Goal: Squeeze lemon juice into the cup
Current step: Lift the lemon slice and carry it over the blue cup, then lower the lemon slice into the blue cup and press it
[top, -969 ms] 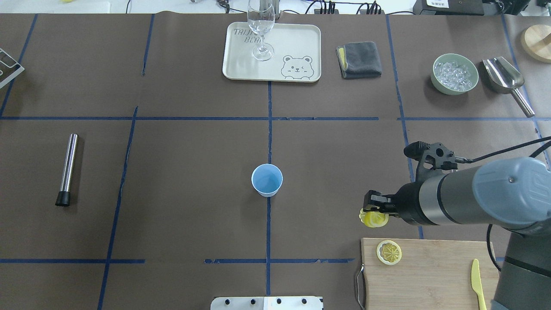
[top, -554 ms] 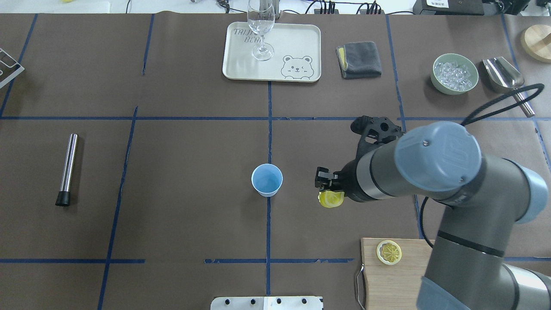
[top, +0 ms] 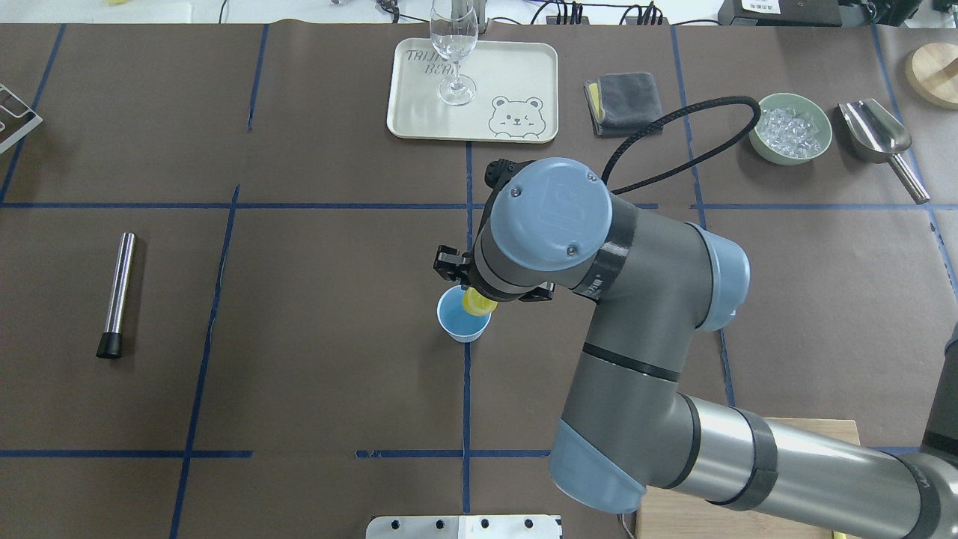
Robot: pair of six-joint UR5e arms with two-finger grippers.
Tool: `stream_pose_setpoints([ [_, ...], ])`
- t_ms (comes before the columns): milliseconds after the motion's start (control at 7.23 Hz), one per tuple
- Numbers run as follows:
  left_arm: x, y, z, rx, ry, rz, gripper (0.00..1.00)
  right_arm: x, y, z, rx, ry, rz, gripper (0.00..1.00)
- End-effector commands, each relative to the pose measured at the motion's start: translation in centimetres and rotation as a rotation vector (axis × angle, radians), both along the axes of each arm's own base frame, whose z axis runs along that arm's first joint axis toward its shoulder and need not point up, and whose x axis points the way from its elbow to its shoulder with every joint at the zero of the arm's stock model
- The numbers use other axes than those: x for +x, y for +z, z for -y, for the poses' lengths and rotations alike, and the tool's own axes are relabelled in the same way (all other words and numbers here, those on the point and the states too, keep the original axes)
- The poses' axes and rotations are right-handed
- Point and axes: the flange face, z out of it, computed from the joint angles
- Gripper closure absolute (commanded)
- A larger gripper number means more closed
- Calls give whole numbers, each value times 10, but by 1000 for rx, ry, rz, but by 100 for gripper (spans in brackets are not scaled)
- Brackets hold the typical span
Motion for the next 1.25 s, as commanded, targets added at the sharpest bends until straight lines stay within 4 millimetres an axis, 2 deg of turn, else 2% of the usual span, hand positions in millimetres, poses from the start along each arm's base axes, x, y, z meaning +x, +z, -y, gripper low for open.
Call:
stream_pose_setpoints([
  [0,0,3,0,-4,1,-1,0,-20,4,-2,-10,-13,-26,50],
  [277,1,4,0,-7,3,-1,0,-35,12,-16,-14,-36,-45,49],
  [692,1,10,1,-15,5,-1,0,-42,8,-16,6,-22,-51,48],
  [1107,1,11,1,-18,4,-1,0,-45,10,-13,15,-9,-61,34],
])
